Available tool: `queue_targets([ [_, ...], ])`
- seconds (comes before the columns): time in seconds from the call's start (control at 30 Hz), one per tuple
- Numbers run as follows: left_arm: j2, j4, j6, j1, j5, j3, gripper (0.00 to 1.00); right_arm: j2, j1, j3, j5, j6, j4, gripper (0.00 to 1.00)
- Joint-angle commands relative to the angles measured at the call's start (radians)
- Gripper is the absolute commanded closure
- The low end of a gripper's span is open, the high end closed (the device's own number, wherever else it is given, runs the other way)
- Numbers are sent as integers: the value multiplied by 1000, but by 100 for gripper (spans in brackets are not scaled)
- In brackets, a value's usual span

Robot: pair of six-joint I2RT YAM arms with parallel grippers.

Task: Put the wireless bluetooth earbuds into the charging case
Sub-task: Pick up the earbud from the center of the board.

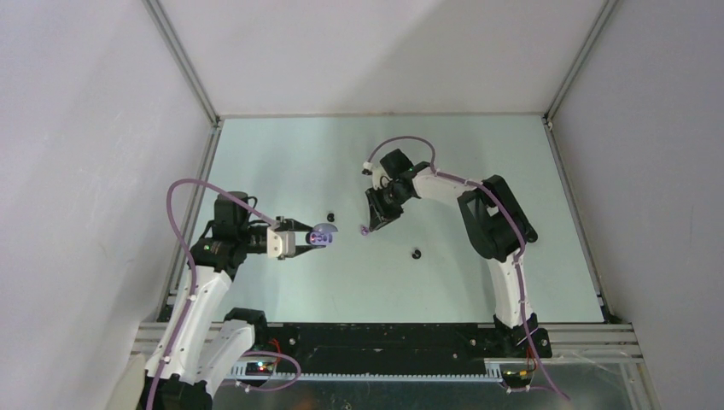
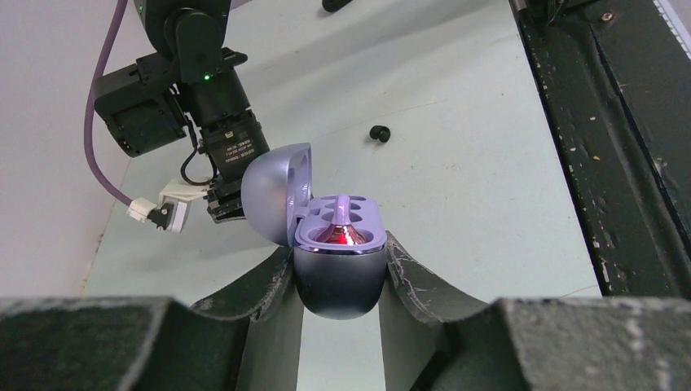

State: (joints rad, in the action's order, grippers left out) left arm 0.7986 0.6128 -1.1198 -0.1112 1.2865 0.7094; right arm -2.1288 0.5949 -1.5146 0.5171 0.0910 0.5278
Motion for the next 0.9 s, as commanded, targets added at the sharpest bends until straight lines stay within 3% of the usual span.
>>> queue_targets([
  [0.0,-3,-9,-24,12,27,13,100,-6,-7,4,13,44,2,69],
  [0.87,-6,-7,-30,18,31,12,100,-81,11,-6,11,72,-8,68],
])
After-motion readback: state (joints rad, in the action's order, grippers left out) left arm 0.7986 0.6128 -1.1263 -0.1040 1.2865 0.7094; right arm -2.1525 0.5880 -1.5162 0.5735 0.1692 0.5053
